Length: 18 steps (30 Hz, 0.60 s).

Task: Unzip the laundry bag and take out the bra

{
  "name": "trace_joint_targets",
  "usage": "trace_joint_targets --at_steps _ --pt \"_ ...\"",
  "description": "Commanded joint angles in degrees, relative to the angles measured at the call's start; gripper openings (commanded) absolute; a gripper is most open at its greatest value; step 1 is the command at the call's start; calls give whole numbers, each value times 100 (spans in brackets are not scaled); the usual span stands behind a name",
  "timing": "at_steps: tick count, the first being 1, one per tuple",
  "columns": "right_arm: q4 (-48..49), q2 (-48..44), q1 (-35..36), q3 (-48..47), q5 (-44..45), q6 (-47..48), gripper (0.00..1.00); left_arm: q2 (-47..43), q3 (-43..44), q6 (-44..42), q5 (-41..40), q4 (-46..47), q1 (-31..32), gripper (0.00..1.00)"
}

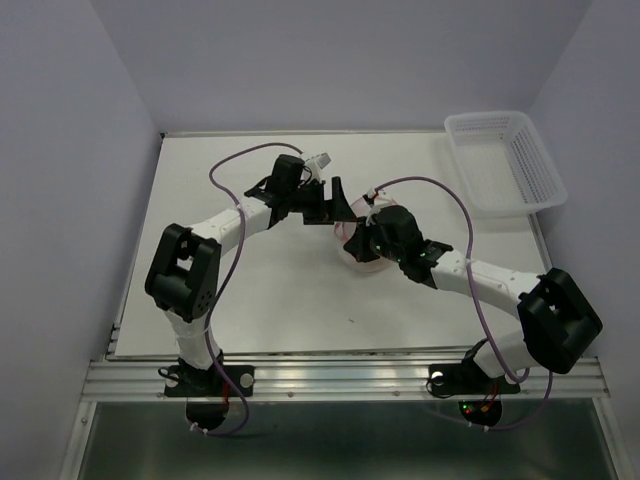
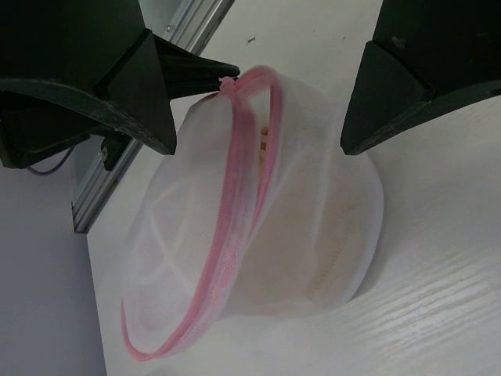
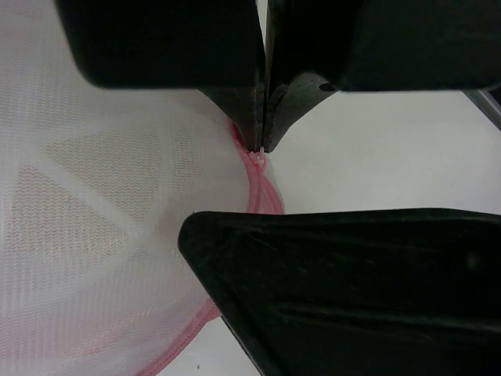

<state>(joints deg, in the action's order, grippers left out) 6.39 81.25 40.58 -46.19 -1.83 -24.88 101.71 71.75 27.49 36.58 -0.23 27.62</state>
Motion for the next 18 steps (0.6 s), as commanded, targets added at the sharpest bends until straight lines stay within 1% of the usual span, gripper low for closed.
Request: trace_joint_targets --at_steps 1,3,4,5,6,7,8,12,18 --pt "99 -154 56 -162 139 -43 1 243 182 -15 244 225 7 99" --pt "99 -145 56 -153 147 -52 1 261 208 -24 253 260 103 90" --pt "99 -154 56 -144 156 -69 1 270 217 -50 201 252 138 80" --pt "99 -154 56 -136 165 -69 1 270 208 -50 175 243 174 46" --pt "82 -162 56 -135 165 -78 1 262 200 -42 166 225 165 30" --pt "73 -171 56 -127 217 -87 1 253 199 -33 139 190 174 17" --pt "20 -189 56 -135 374 -78 1 244 226 -59 96 77 174 0" --pt "-208 -259 56 -144 665 -60 1 174 287 -94 25 32 148 0" --pt "-920 -373 -5 -162 1158 -8 1 191 542 -270 385 32 -107 0"
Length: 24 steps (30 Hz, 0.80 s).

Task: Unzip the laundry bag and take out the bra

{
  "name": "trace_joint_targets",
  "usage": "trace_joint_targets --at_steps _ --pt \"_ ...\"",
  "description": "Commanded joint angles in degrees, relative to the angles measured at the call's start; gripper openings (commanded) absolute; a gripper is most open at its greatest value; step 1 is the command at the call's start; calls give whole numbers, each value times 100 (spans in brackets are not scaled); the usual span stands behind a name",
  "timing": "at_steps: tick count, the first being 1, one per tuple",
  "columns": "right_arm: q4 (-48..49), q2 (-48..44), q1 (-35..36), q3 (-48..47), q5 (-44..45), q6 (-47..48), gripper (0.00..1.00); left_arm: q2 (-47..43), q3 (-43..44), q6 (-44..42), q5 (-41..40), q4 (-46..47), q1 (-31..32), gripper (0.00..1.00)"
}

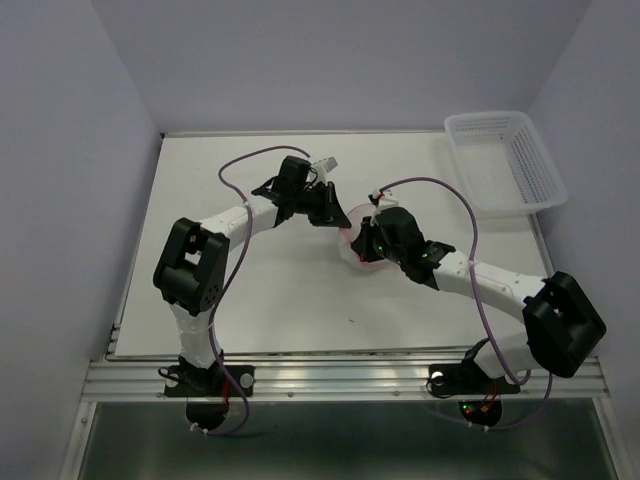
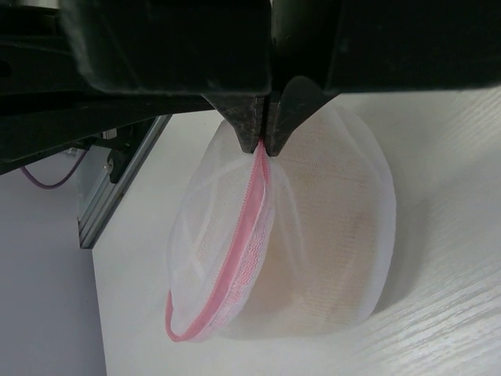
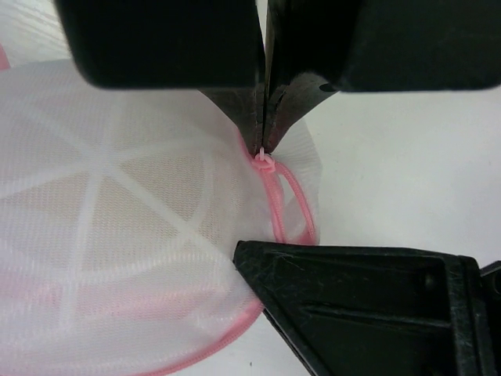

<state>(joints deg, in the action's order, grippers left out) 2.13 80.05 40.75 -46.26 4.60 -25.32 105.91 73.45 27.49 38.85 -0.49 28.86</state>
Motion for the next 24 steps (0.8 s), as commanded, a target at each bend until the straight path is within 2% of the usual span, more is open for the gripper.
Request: trace_joint_targets --at_steps 1,7,16,21,24 --pt "-538 -314 -102 -147 498 36 1 -211 389 -261 167 58 -345 0" --pt "-766 -613 -348 73 428 36 1 -141 302 -121 631 268 -916 0" --pt "-776 -491 -524 64 173 308 1 -281 328 -305 817 278 -1049 0" --pt "-723 -359 -1209 310 322 440 1 -421 249 -612 1221 322 -1269 0" --pt "-277 -464 -1490 512 708 756 1 -405 257 -849 1292 243 -1269 0"
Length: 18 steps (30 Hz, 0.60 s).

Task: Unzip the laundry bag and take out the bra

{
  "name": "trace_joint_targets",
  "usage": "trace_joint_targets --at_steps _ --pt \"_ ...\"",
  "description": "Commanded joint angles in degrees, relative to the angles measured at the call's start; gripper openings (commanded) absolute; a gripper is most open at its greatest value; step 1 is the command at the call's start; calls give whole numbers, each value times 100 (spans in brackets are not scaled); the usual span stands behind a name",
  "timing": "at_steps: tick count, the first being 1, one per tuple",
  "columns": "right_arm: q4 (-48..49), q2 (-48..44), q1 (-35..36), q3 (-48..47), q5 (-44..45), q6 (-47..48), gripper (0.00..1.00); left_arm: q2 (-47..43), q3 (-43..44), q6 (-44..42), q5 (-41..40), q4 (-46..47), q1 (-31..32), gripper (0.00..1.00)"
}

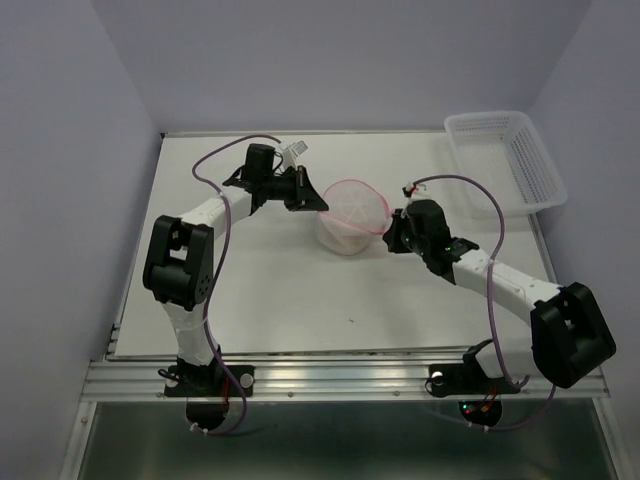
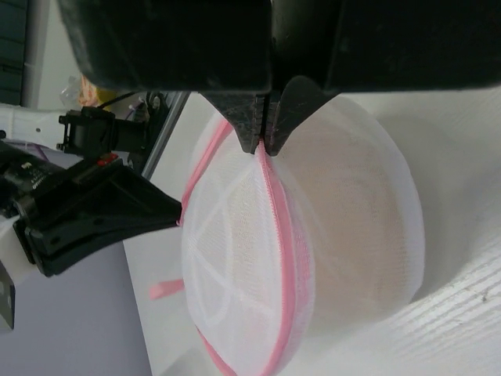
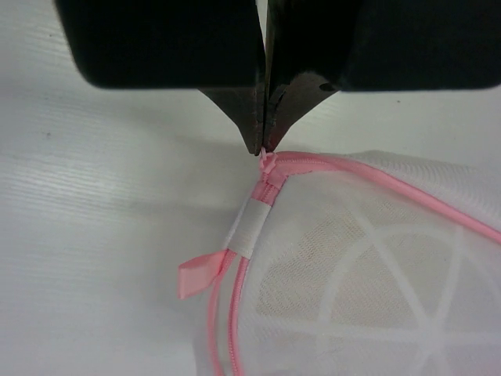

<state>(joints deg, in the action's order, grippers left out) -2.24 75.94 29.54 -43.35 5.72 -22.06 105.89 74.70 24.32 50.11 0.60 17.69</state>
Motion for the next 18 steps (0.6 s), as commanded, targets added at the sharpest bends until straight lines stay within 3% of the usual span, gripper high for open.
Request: trace_joint_targets --at_steps 1,6,10,11,12,13,15,16,18 --pt "371 -88 -422 266 719 640 1 -376 220 -611 157 64 -152 0" --pt "996 -229 -475 371 905 1546 1 -147 397 -937 140 -377 -152 0" --pt "1542 -474 -475 495 257 2065 1 -24 440 -1043 52 -446 -100 0" --pt "1542 -536 -475 486 -41 1935 1 2 519 -1086 -9 -569 -65 7" --pt "1534 -641 -475 451 -201 1917 1 20 554 -1113 -158 -622 5 22" --pt "1508 -677 -475 433 -455 1821 1 20 581 -1122 -194 -640 41 53" --pt "1289 -704 -475 328 -771 1697 1 -24 643 -1122 -264 -667 146 71" --pt "1201 -686 -475 284 -991 1584 1 -50 660 -1096 -282 -667 173 84" --pt "1103 -633 -475 249 -1142 1416 1 -138 669 -1069 -370 -675 235 90"
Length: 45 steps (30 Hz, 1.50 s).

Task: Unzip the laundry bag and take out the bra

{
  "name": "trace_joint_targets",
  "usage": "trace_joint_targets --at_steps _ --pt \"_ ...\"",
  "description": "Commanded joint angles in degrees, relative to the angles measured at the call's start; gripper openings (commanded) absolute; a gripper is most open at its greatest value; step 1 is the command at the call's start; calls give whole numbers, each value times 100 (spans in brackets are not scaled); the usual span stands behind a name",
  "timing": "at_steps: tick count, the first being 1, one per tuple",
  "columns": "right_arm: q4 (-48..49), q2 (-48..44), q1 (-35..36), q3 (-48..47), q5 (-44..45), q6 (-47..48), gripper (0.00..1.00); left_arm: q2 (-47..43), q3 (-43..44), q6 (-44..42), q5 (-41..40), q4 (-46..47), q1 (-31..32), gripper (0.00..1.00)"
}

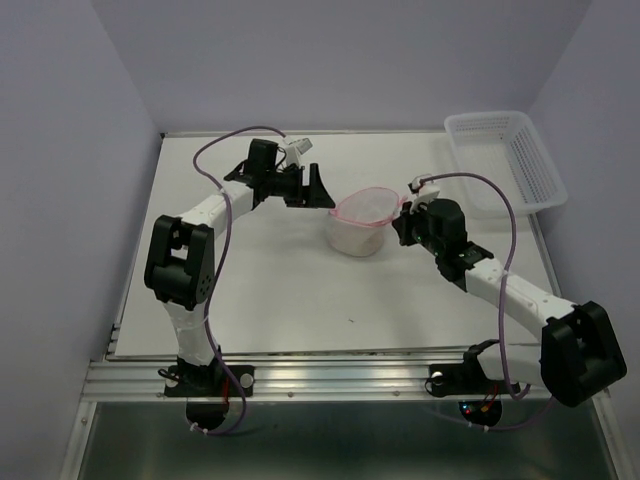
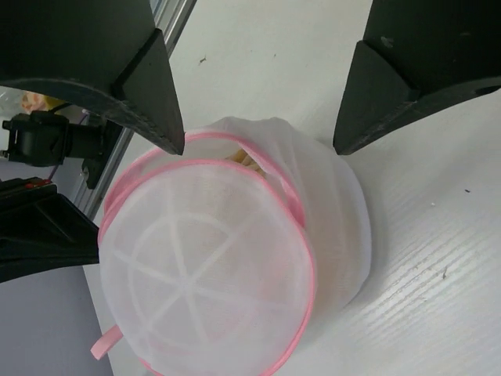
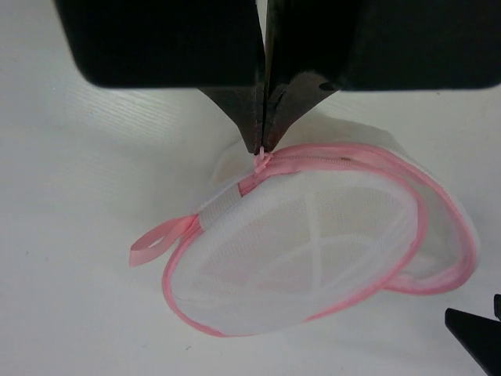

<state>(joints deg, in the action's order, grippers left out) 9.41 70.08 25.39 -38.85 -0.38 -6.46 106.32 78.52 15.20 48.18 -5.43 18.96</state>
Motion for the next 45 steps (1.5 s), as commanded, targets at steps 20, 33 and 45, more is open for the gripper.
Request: trace_joint_targets --at_steps 20,33,45 --pt "-1336 -276 221 378 -437 -593 38 -455 -830 686 -415 701 353 90" --pt "-2338 -1841 397 -1060 -796 -708 100 -367 -900 598 -634 780 679 0" --pt "-3259 1408 502 -4057 1152 -1375 100 -402 -987 413 -1188 894 1127 0"
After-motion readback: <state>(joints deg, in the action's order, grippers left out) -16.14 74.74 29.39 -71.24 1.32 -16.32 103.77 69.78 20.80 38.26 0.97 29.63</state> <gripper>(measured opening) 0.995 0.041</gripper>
